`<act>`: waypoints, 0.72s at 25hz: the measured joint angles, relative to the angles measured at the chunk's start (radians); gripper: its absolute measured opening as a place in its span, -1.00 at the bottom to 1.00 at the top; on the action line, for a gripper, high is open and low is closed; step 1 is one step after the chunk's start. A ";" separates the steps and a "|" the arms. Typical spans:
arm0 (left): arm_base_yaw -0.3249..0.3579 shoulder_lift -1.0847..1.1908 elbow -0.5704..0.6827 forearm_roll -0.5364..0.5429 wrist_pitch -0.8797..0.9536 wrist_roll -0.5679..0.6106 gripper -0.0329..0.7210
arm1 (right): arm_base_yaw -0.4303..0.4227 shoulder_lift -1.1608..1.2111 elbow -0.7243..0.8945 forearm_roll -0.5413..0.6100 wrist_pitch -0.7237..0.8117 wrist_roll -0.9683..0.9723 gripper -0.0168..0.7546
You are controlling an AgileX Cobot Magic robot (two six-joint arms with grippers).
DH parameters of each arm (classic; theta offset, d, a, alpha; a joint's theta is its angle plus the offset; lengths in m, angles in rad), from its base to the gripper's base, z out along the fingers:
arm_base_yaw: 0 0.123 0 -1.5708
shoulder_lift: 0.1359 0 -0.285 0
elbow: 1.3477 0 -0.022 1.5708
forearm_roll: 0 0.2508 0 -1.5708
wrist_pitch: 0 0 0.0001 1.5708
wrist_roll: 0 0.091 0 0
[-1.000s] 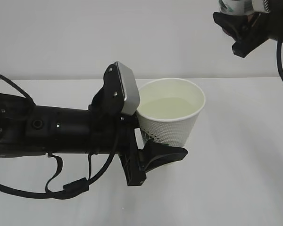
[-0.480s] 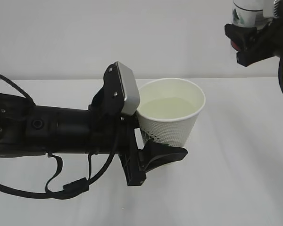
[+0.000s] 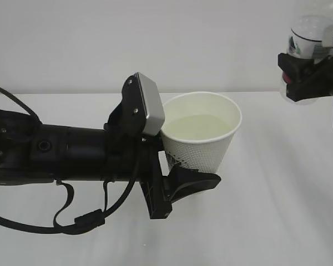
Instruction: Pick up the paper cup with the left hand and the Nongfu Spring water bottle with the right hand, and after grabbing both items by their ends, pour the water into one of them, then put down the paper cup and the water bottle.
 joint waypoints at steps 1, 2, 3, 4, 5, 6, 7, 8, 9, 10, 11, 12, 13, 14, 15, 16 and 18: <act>0.000 0.000 0.000 0.000 0.000 0.000 0.47 | 0.000 0.000 0.010 0.015 -0.012 -0.003 0.29; 0.000 0.000 0.000 0.000 0.000 0.000 0.47 | 0.000 0.000 0.020 0.033 -0.021 -0.005 0.29; 0.000 0.000 0.000 0.000 0.000 0.000 0.47 | 0.000 0.000 0.031 0.055 -0.034 -0.005 0.29; 0.000 0.000 0.000 0.000 0.000 0.000 0.47 | 0.000 0.000 0.042 0.076 -0.046 -0.007 0.29; 0.000 0.000 0.000 0.000 0.000 0.000 0.47 | 0.000 0.000 0.058 0.102 -0.061 -0.009 0.29; 0.000 0.000 0.000 0.000 0.000 0.000 0.47 | 0.000 0.000 0.074 0.130 -0.072 -0.013 0.29; 0.000 0.000 0.000 0.000 0.000 0.000 0.47 | 0.000 0.000 0.088 0.154 -0.083 -0.020 0.29; 0.000 0.000 0.000 0.000 0.000 0.000 0.47 | 0.000 0.000 0.104 0.172 -0.094 -0.028 0.29; 0.000 0.000 0.000 0.000 0.000 0.000 0.47 | 0.000 0.000 0.121 0.187 -0.105 -0.040 0.29; 0.000 0.000 0.000 0.000 0.000 0.000 0.47 | 0.000 0.000 0.137 0.199 -0.117 -0.050 0.29; 0.000 0.000 0.000 0.000 0.000 0.000 0.47 | 0.000 0.000 0.152 0.208 -0.123 -0.057 0.29; 0.000 0.000 0.000 0.000 0.000 0.000 0.47 | 0.000 0.000 0.165 0.214 -0.124 -0.061 0.29; 0.000 0.000 0.000 0.000 0.000 0.000 0.47 | 0.000 0.000 0.175 0.216 -0.124 -0.065 0.29; 0.000 0.000 0.000 0.000 0.000 0.000 0.47 | 0.000 0.000 0.186 0.216 -0.124 -0.068 0.29; 0.000 0.000 0.000 0.000 0.000 0.000 0.47 | 0.000 0.000 0.199 0.218 -0.128 -0.068 0.29; 0.000 0.000 0.000 0.000 0.000 0.000 0.47 | 0.000 0.000 0.214 0.222 -0.135 -0.070 0.29; 0.000 0.000 0.000 0.000 0.000 0.000 0.47 | 0.000 0.000 0.244 0.237 -0.164 -0.072 0.29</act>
